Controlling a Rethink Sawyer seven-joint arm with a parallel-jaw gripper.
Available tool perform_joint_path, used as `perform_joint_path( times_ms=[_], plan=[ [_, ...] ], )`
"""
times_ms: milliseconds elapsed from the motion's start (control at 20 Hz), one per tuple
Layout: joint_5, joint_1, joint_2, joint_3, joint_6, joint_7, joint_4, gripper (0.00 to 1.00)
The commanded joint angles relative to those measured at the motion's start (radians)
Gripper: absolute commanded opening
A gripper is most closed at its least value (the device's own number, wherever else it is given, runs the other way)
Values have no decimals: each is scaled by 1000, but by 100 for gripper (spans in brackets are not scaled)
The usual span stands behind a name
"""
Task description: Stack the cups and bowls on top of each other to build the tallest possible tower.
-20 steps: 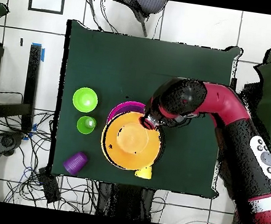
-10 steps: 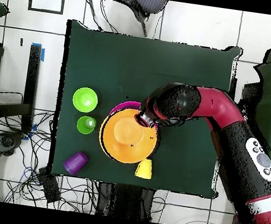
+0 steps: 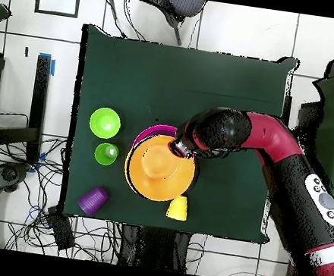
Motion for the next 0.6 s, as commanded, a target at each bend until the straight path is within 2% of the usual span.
perform_joint_path(
  times_ms=[50,600],
  plan=[
    [-66,21,50,-40,-10,-104,24,0],
    [-120,32,54,-66,-6,-104,23,0]
  ],
)
